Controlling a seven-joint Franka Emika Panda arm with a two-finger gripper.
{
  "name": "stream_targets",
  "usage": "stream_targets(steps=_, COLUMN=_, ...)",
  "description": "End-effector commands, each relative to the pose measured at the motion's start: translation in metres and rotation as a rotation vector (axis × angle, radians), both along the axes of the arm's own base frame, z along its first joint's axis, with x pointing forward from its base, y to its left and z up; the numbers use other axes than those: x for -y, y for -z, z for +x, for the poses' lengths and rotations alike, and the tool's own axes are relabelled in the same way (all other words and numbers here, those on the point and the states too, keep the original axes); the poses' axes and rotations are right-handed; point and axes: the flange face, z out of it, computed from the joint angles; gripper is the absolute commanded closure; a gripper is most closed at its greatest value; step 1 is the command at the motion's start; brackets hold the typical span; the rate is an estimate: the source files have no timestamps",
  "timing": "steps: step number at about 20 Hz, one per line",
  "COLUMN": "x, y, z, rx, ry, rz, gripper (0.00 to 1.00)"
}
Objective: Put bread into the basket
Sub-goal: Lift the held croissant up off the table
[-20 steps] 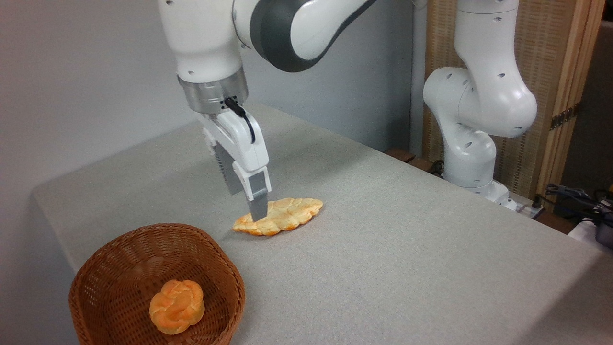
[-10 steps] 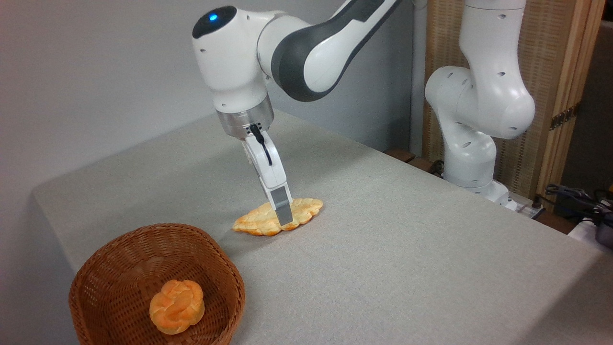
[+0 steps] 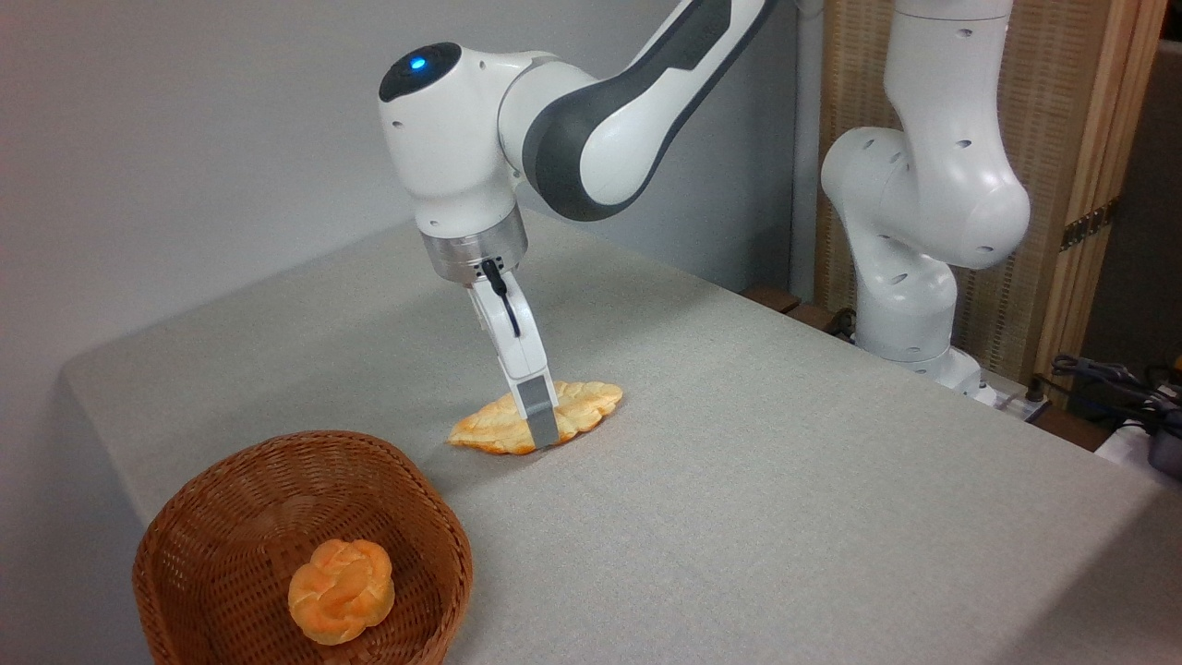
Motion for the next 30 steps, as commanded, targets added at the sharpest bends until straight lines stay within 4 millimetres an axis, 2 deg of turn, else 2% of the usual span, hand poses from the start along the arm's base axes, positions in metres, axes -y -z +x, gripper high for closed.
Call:
stream_targets(steps=1, x=-0.001, y=0.01, z=0.005, rx=0.017, ry=0.017, rz=0.004, gripper=0.04)
stream_targets(steps=2, x=-0.001, y=0.009, z=0.006, rx=0.02, ry=0.016, rz=0.005, gripper=0.14)
stream_targets(steps=4, x=-0.001, y=0.009, z=0.006, rx=0.02, ry=0.017, rz=0.006, gripper=0.47)
stream_targets(steps=5, x=-0.001, y=0.009, z=0.006, rx=0.02, ry=0.017, rz=0.006, gripper=0.57)
stream_targets(steps=6, x=-0.001, y=0.009, z=0.006, rx=0.02, ry=0.015, rz=0.007, gripper=0.6)
stream_targets(steps=13, x=-0.001, y=0.005, z=0.006, rx=0.022, ry=0.008, rz=0.007, gripper=0.58)
stream_targets(steps=15, x=-0.001, y=-0.002, z=0.006, rx=0.031, ry=0.008, rz=0.003, gripper=0.58)
stream_targets(steps=20, x=-0.002, y=-0.059, z=0.024, rx=0.096, ry=-0.014, rz=-0.025, gripper=0.58)
stream_targets(steps=23, x=-0.011, y=-0.091, z=0.041, rx=0.174, ry=-0.038, rz=-0.046, gripper=0.58)
stream_targets(steps=26, x=-0.018, y=-0.105, z=0.061, rx=0.286, ry=-0.099, rz=-0.107, gripper=0.57)
stream_targets(steps=28, x=-0.03, y=-0.109, z=0.075, rx=0.358, ry=-0.215, rz=-0.159, gripper=0.55)
stream_targets(steps=30, x=-0.032, y=-0.109, z=0.084, rx=0.407, ry=-0.296, rz=-0.186, gripper=0.48)
